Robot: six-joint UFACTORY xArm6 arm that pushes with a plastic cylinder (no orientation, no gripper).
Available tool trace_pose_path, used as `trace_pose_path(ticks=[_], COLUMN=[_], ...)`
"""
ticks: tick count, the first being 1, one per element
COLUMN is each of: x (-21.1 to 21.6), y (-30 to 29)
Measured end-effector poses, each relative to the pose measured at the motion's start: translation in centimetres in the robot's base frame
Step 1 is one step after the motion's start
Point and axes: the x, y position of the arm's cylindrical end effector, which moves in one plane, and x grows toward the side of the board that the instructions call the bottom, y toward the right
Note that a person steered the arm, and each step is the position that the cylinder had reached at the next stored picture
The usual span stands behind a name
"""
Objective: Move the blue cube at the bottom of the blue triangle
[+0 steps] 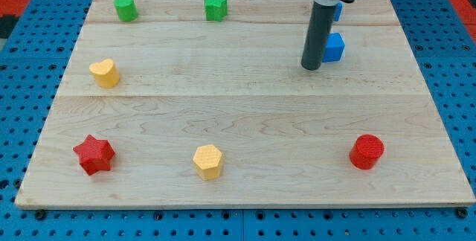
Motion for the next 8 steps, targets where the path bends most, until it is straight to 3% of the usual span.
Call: trace_pose_path(ticks=[1, 3, 5, 7, 8], x=[-0.5, -0.7, -4.3, 2.3, 0.7], y=[2.9, 2.5, 2.8, 2.1, 5.0])
